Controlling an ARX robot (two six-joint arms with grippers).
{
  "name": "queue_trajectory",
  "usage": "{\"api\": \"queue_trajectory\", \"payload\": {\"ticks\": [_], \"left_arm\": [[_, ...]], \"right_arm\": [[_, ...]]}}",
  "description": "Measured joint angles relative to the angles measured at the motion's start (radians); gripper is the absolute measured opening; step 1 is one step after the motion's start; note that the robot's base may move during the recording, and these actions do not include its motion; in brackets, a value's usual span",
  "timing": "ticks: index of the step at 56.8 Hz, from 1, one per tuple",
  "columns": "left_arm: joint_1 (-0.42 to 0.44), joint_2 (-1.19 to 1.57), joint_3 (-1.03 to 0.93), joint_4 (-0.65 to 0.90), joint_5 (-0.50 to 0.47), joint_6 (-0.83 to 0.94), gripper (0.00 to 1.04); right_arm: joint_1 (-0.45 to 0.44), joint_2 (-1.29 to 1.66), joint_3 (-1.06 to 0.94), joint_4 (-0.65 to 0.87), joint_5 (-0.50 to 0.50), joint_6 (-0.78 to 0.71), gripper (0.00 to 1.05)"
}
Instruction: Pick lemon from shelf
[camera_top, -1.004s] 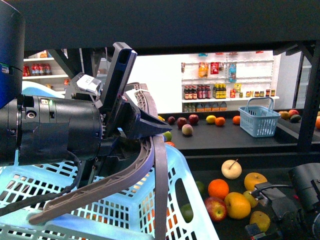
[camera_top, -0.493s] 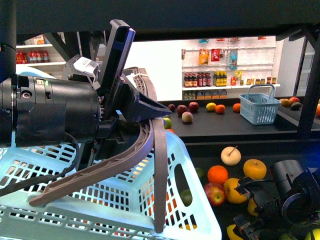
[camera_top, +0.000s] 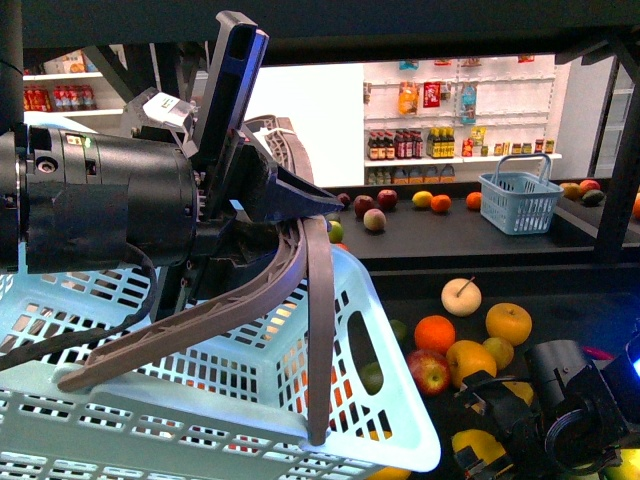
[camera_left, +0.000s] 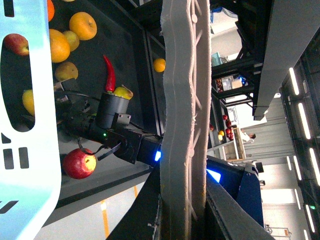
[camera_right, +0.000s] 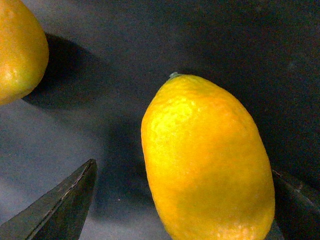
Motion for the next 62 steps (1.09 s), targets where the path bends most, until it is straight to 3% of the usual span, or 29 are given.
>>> {"api": "queue_trajectory", "payload": {"ticks": [11,17,31,44,62], "left_arm": [[0.000,0.000,0.000,0.000,0.000,0.000,0.13],[0.000,0.000,0.000,0.000,0.000,0.000,0.13],[0.000,0.000,0.000,0.000,0.000,0.000,0.13],[0.000,0.000,0.000,0.000,0.000,0.000,0.13],[0.000,0.000,0.000,0.000,0.000,0.000,0.13]], "right_arm": [[0.003,0.005,-0.002,0.021,0.007,-0.011,0.59],[0.003,-0.005,-0.027,0.048,0.006,-0.011,0.51],[-0.002,-0.143,-0.211,0.201,-0.020,0.043,0.49],[-0.021,-0.479,-0.454,0.368,-0.092,0.161,0.49],[-0.002,-0.927,-0.743,0.430,-0.240,0.347,0.49]]}}
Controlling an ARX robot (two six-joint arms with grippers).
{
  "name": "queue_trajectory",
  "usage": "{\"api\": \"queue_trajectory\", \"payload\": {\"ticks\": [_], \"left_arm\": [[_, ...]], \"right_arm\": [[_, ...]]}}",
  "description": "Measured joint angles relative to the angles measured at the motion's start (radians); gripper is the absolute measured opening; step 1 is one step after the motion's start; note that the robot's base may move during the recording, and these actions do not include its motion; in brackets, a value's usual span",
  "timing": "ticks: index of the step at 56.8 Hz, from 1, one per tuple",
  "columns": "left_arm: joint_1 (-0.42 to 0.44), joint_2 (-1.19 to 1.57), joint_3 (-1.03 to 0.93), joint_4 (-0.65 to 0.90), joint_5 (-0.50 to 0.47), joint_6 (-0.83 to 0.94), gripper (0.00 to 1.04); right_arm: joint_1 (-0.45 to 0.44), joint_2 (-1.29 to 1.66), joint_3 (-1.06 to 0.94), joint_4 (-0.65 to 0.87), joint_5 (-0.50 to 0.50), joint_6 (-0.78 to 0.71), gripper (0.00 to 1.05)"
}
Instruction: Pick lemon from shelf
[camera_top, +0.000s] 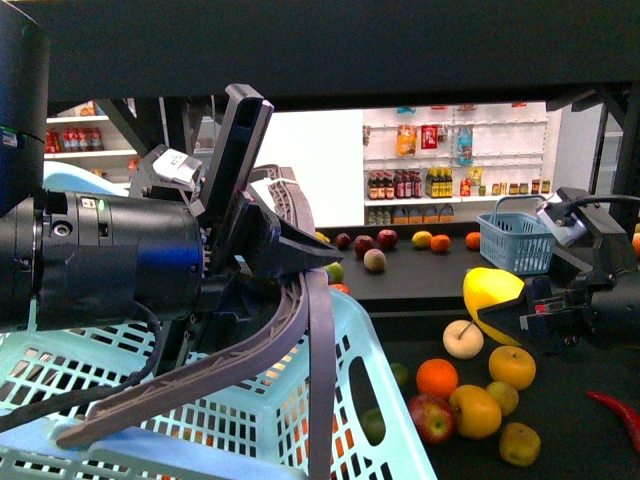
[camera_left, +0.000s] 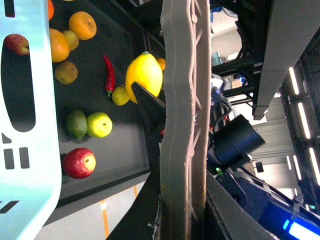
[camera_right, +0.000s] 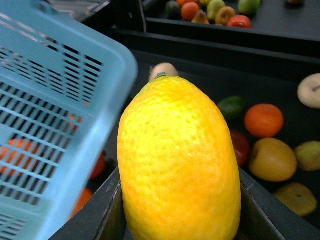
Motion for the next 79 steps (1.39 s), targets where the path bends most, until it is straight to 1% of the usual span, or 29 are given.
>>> {"api": "queue_trajectory", "payload": {"ticks": [6,16,24,29,51,57,58,61,65,67,70,74,76,79], "left_arm": [[0.000,0.000,0.000,0.000,0.000,0.000,0.13],[0.000,0.000,0.000,0.000,0.000,0.000,0.13],[0.000,0.000,0.000,0.000,0.000,0.000,0.13],[0.000,0.000,0.000,0.000,0.000,0.000,0.13],[0.000,0.000,0.000,0.000,-0.001,0.000,0.13],[0.000,0.000,0.000,0.000,0.001,0.000,0.13],[0.000,0.000,0.000,0.000,0.002,0.001,0.13],[0.000,0.000,0.000,0.000,0.003,0.000,0.13],[0.000,0.000,0.000,0.000,-0.002,0.000,0.13],[0.000,0.000,0.000,0.000,-0.002,0.001,0.13],[0.000,0.000,0.000,0.000,-0.004,0.003,0.13],[0.000,0.000,0.000,0.000,-0.002,0.003,0.13],[0.000,0.000,0.000,0.000,-0.002,0.002,0.13],[0.001,0.000,0.000,0.000,-0.005,0.003,0.13]], "right_arm": [[0.042,-0.089,-0.064,0.003,-0.037,0.043,0.49],[0.122,-0.127,-0.105,0.003,-0.043,0.082,0.49],[0.204,-0.111,-0.109,0.005,-0.009,0.097,0.49],[0.235,-0.085,-0.102,0.011,0.010,0.113,0.49],[0.334,0.011,-0.017,0.010,0.073,0.157,0.49],[0.357,0.016,0.000,-0.002,0.074,0.164,0.49],[0.359,0.017,0.000,-0.002,0.075,0.162,0.50],[0.364,0.017,0.001,0.003,0.073,0.172,0.60],[0.365,0.018,0.001,0.014,0.071,0.181,0.69],[0.365,0.018,0.001,0.018,0.071,0.188,0.75],[0.366,0.018,0.001,0.023,0.070,0.192,0.82],[0.366,0.018,0.000,0.030,0.061,0.198,0.94],[0.365,0.018,0.000,0.033,0.060,0.205,0.98],[0.364,0.017,0.000,0.037,0.058,0.214,0.98]]}}
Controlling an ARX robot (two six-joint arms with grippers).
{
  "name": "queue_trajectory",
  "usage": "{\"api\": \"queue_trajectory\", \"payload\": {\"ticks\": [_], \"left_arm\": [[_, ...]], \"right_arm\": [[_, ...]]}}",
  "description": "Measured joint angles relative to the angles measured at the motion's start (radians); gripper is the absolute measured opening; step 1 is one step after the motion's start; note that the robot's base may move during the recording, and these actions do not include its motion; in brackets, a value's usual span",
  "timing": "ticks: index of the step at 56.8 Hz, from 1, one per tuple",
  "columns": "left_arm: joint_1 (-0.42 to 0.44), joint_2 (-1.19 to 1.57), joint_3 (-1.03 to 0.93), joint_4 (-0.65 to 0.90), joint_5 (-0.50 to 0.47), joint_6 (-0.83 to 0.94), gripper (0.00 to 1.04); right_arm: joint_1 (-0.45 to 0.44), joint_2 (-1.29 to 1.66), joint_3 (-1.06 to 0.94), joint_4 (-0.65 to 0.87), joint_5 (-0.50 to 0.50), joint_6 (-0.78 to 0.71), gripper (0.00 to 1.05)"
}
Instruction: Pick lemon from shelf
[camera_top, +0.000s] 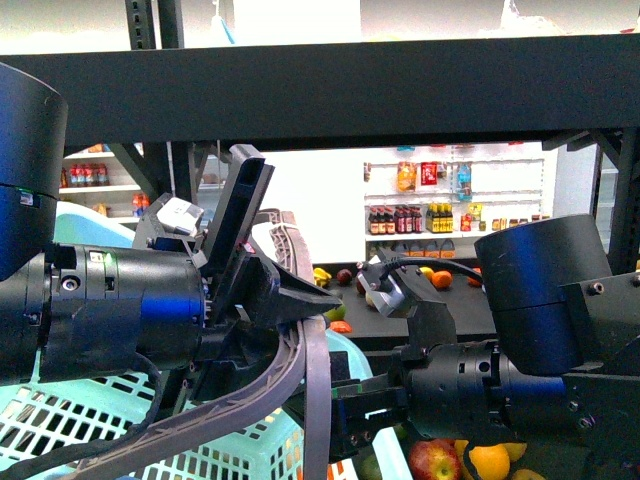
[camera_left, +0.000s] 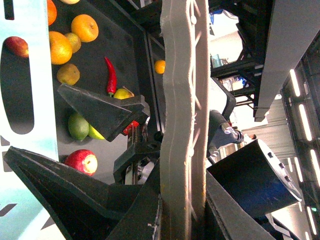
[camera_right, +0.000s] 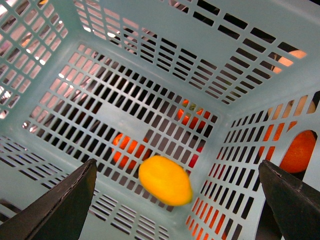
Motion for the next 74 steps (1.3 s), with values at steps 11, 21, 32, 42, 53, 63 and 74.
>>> {"api": "queue_trajectory", "payload": {"ticks": [11,21,32,42,53,63,74], "left_arm": [[-0.001,0.000,0.000,0.000,0.003,-0.003,0.13],[-0.001,0.000,0.002,0.000,0.006,-0.006,0.13],[-0.001,0.001,0.002,0.000,0.003,-0.008,0.13],[-0.001,0.002,0.002,0.000,0.003,-0.006,0.13],[-0.001,0.002,0.002,0.000,0.005,-0.007,0.13],[-0.001,0.002,0.002,0.000,0.003,-0.006,0.13],[-0.001,0.002,0.002,0.000,0.003,-0.006,0.13]], "right_arm": [[-0.011,-0.007,-0.002,0.010,-0.018,0.033,0.97],[-0.084,-0.063,-0.014,0.055,-0.056,0.096,0.97],[-0.253,-0.112,-0.009,0.068,-0.067,0.122,0.97],[-0.333,0.003,0.008,0.065,-0.054,0.015,0.97],[-0.333,0.242,0.066,0.028,-0.011,-0.247,0.97],[-0.299,0.452,0.144,0.019,0.005,-0.547,0.97],[-0.252,0.645,0.323,-0.050,0.000,-0.806,0.97]]}}
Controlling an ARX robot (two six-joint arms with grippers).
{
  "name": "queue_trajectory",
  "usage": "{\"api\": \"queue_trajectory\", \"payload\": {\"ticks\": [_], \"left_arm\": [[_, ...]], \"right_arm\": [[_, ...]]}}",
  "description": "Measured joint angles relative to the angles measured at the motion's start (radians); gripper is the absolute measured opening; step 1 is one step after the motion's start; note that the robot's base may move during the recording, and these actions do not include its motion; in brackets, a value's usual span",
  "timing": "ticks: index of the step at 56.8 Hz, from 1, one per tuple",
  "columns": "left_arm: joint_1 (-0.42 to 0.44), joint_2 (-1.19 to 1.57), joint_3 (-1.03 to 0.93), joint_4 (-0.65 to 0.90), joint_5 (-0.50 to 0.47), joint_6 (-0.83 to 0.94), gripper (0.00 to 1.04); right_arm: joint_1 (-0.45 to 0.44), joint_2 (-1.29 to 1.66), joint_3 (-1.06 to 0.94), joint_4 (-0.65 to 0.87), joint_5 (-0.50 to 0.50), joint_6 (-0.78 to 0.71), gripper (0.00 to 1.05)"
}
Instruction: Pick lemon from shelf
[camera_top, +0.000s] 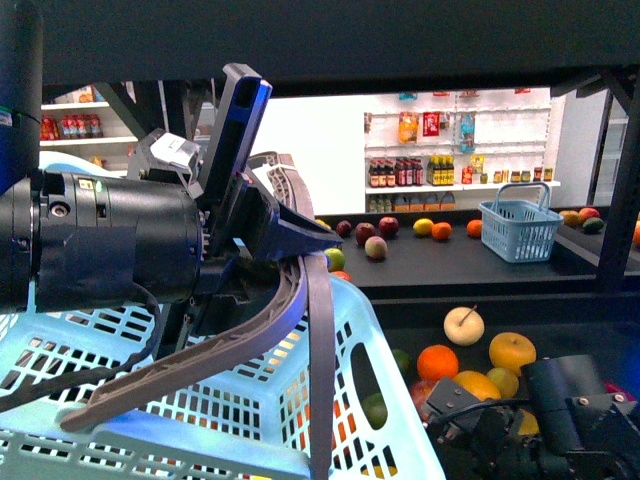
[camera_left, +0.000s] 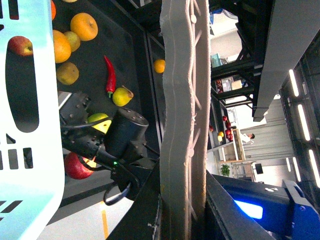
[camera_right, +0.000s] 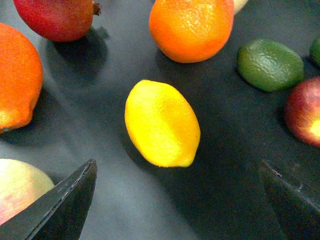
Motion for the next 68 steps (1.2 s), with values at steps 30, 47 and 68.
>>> {"api": "queue_trajectory", "payload": {"ticks": [30,47,68], "left_arm": [[0.000,0.000,0.000,0.000,0.002,0.000,0.13],[0.000,0.000,0.000,0.000,0.000,0.000,0.13],[0.000,0.000,0.000,0.000,0.000,0.000,0.13]], "right_arm": [[0.029,0.340,0.488,-0.118,0.051,-0.050,0.97],[0.045,0.404,0.586,-0.156,0.043,-0.021,0.97],[0.078,0.479,0.716,-0.206,0.071,0.033,0.96]]}}
